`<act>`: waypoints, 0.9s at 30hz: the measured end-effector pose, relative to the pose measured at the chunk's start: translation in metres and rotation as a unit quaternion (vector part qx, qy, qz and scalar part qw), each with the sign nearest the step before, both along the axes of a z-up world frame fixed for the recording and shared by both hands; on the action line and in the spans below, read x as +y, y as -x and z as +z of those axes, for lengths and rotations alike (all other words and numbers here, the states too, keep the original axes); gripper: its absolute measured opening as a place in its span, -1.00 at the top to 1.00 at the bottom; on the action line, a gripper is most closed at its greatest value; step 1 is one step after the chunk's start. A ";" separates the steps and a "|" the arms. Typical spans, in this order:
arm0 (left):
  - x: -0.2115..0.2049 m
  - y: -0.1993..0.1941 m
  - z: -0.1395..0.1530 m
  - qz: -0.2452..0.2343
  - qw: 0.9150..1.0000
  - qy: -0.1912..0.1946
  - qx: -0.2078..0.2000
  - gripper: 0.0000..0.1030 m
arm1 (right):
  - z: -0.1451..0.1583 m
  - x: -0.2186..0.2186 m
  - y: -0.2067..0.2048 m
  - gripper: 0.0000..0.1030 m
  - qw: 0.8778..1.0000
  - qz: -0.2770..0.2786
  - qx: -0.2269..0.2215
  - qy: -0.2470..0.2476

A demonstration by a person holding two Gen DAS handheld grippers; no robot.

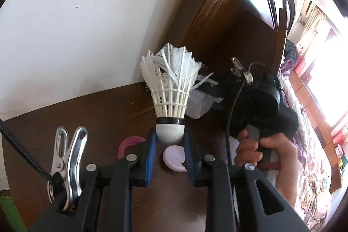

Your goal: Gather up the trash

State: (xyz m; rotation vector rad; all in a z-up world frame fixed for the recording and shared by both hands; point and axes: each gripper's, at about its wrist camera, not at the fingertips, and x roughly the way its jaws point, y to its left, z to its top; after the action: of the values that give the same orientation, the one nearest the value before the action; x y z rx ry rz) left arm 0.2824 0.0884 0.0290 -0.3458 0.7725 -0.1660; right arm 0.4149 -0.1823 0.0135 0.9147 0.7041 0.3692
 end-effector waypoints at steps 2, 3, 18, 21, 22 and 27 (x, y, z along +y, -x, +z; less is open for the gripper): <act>0.001 0.000 0.001 0.000 1.000 0.002 0.001 0.51 | -0.006 0.000 0.000 0.54 1.000 0.001 0.002 -0.022; 0.001 0.000 0.001 0.000 1.000 0.002 0.001 0.51 | -0.005 0.001 0.002 0.55 1.000 0.003 -0.003 -0.016; -0.014 0.034 0.027 -0.003 0.998 0.008 -0.063 0.51 | 0.059 0.007 0.083 0.54 0.989 0.021 -0.126 0.080; -0.023 0.058 0.022 -0.027 0.996 0.025 -0.084 0.51 | 0.058 0.008 0.124 0.54 0.980 0.012 -0.171 0.101; -0.026 0.067 0.020 -0.023 0.996 0.018 -0.089 0.51 | 0.058 0.005 0.141 0.54 0.975 0.013 -0.196 0.106; -0.040 0.078 0.017 -0.012 0.996 -0.013 -0.083 0.51 | 0.054 -0.003 0.191 0.54 0.957 0.022 -0.246 0.150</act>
State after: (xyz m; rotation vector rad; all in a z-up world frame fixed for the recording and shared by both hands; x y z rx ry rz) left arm 0.2040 0.0487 0.0461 -0.2943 0.6139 -0.2046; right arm 0.2242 -0.1857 0.0676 0.4890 0.3069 0.4927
